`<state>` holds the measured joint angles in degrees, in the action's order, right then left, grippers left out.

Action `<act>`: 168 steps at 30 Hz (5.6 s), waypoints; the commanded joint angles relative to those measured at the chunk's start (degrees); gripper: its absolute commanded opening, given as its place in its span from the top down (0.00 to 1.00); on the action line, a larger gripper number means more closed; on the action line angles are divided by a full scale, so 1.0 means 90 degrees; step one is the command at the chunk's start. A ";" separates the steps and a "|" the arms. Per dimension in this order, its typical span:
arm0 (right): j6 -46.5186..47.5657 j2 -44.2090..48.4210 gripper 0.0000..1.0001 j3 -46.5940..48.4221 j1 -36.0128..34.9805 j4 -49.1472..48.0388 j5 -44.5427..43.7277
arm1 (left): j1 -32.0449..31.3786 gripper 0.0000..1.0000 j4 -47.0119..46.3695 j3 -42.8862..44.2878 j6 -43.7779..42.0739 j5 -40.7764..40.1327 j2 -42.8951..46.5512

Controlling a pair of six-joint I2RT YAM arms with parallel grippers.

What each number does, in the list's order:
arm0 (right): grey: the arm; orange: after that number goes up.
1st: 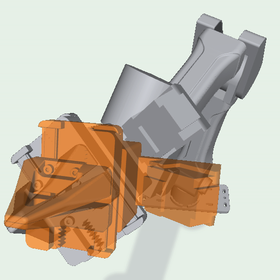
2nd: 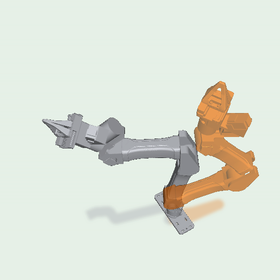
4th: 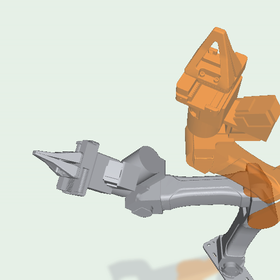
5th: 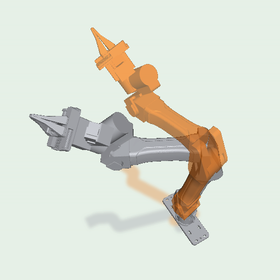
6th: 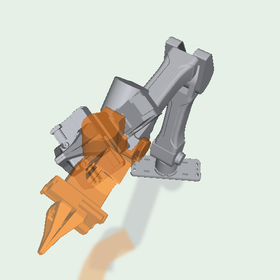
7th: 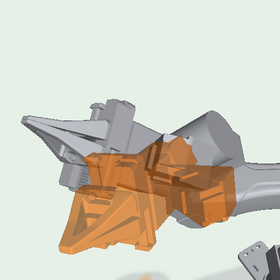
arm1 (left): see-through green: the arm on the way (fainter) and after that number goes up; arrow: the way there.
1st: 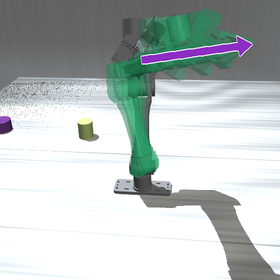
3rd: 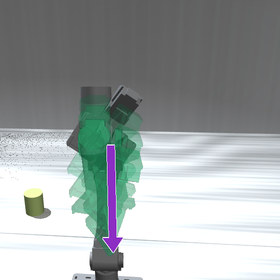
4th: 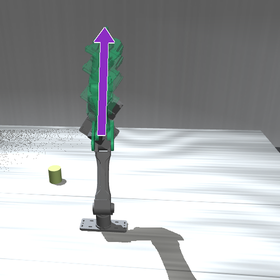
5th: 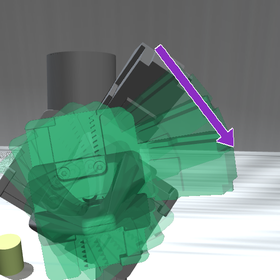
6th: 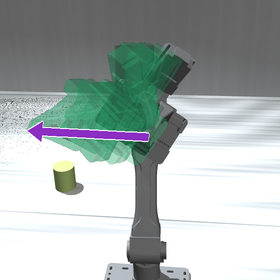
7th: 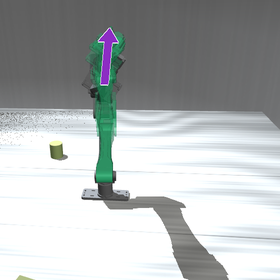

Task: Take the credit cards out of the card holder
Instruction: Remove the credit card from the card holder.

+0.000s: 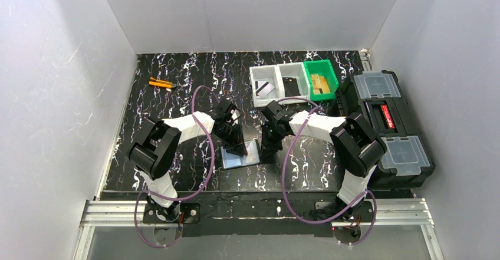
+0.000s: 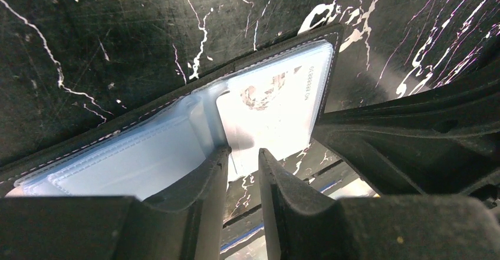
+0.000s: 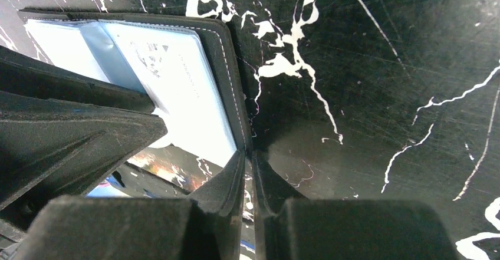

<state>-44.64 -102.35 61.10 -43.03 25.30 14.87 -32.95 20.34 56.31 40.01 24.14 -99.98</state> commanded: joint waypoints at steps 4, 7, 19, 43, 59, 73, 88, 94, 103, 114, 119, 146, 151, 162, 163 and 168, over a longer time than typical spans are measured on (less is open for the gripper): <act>0.0074 0.0376 0.66 0.0101 -0.0094 -0.0062 -0.0153 | 0.0018 0.75 0.0386 0.0135 -0.0202 -0.0141 0.0048; 0.0226 0.0457 0.51 0.0309 -0.0092 0.0075 -0.0351 | 0.0017 0.75 0.0575 0.0199 -0.0280 -0.0236 0.0305; -0.0077 -0.0059 0.54 0.0765 -0.0092 -0.0426 0.0497 | 0.0124 0.78 0.0793 0.0198 -0.0355 -0.0359 0.0512; -0.1212 0.0780 0.45 -0.0815 0.0230 -0.2317 0.0905 | 0.0244 0.81 0.0436 -0.0061 -0.0295 -0.0048 0.0272; -0.1037 0.0900 0.45 -0.0837 0.0324 -0.1863 0.0394 | 0.0241 0.82 0.0503 -0.0051 -0.0322 -0.0054 0.0326; -0.0584 0.0240 0.73 -0.0119 0.0162 -0.1291 0.0394 | 0.0243 0.81 0.0461 0.0244 -0.0228 0.0324 0.0444; -0.0479 -0.0322 0.85 0.0105 0.0142 -0.0984 0.0400 | 0.0310 0.80 -0.0070 -0.0175 -0.0167 0.0331 0.0111; -0.0437 -0.0462 0.87 0.0153 0.0147 -0.0769 0.0390 | 0.0362 0.77 0.0084 -0.0255 -0.0287 0.0096 0.0224; -0.0454 -0.0588 0.90 0.0181 0.0142 -0.0548 0.0343 | 0.0431 0.73 0.0278 -0.0373 -0.0396 -0.0104 0.0287; -0.0474 -0.0630 0.92 0.0193 0.0142 -0.0468 0.0320 | 0.0436 0.69 0.0458 -0.0365 -0.0518 -0.0347 0.0211; -0.0475 -0.0669 0.92 0.0215 0.0142 -0.0430 0.0315 | 0.0437 0.67 0.0607 -0.0316 -0.0554 -0.0562 0.0122; -0.0471 -0.0870 0.94 0.0359 0.0145 -0.0362 0.0418 | 0.0429 0.66 0.1166 -0.0176 -0.0804 -0.0968 0.0405; -0.0467 -0.0824 0.94 0.0302 0.0143 -0.0378 0.0398 | 0.0428 0.66 0.1141 -0.0176 -0.0879 -0.0908 0.0338; -0.0430 -0.0876 0.94 0.0369 0.0142 -0.0340 0.0467 | 0.0429 0.68 0.0016 -0.0435 -0.0364 0.0217 -0.0014; -0.0425 -0.0882 0.94 0.0369 0.0143 -0.0335 0.0471 | 0.0429 0.69 -0.0053 -0.0452 -0.0299 0.0285 -0.0049; -0.0406 -0.0917 0.94 0.0405 0.0135 -0.0308 0.0495 | 0.0427 0.72 -0.0240 -0.0500 -0.0063 0.0519 0.0016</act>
<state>-49.63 -108.01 64.51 -41.28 18.85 22.26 -28.62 19.94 53.69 37.89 28.03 -98.83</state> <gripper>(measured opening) 0.064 0.293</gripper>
